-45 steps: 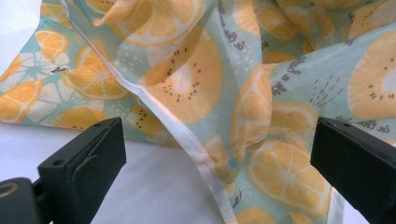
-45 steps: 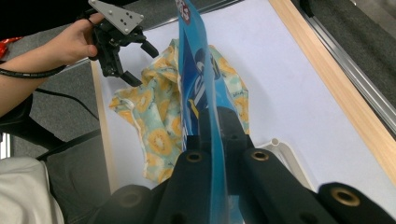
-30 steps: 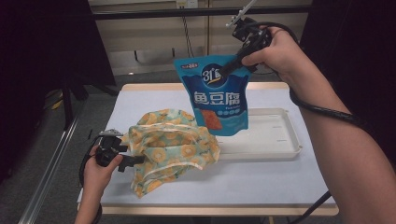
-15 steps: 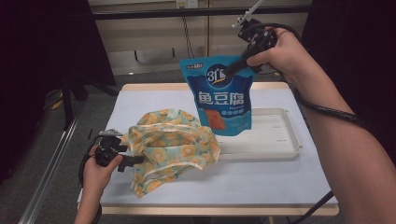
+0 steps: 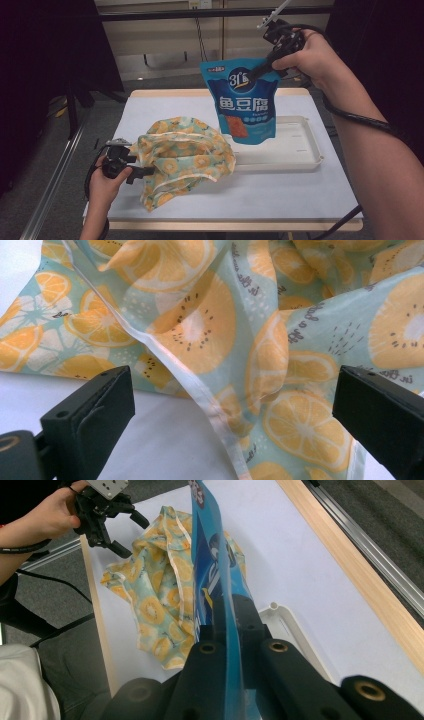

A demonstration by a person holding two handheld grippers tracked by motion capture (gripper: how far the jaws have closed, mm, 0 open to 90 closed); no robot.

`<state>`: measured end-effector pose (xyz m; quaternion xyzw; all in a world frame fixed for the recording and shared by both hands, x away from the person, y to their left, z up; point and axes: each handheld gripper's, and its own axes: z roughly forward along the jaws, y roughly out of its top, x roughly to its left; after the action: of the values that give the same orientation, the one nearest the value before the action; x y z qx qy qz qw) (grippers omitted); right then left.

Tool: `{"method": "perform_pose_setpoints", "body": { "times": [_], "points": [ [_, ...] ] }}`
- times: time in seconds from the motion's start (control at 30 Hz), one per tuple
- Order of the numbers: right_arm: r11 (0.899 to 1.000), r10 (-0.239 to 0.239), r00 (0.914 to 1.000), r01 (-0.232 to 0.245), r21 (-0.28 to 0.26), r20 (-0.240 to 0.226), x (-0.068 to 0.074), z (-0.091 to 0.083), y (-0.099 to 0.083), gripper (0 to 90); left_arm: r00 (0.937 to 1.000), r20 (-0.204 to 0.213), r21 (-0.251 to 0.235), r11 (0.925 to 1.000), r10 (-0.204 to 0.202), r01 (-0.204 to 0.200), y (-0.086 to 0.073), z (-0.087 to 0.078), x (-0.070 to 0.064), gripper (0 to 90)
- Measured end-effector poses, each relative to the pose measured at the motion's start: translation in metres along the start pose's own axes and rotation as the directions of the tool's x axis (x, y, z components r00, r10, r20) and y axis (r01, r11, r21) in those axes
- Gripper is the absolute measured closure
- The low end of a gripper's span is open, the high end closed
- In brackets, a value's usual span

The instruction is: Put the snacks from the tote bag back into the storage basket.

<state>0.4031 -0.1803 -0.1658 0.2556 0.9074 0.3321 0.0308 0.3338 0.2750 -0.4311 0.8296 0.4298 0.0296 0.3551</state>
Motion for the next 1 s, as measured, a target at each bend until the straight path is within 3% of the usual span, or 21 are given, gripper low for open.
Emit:
{"method": "perform_pose_setpoints", "body": {
  "times": [0.4, 1.0],
  "points": [
    [1.0, 0.015, 0.9999, -0.015, 0.005, 0.008, -0.007, 0.004, -0.011, 90.0, 0.9999, -0.01, -0.027, 0.9996, -0.012, 0.011, -0.001, 0.0, -0.001, 3.2],
    [1.0, 0.025, 0.9996, -0.025, 0.005, 0.013, -0.012, 0.01, -0.023, 90.0, 0.9999, -0.014, -0.025, 0.9996, -0.01, 0.009, -0.001, 0.0, -0.001, 3.2]
  ]
}}
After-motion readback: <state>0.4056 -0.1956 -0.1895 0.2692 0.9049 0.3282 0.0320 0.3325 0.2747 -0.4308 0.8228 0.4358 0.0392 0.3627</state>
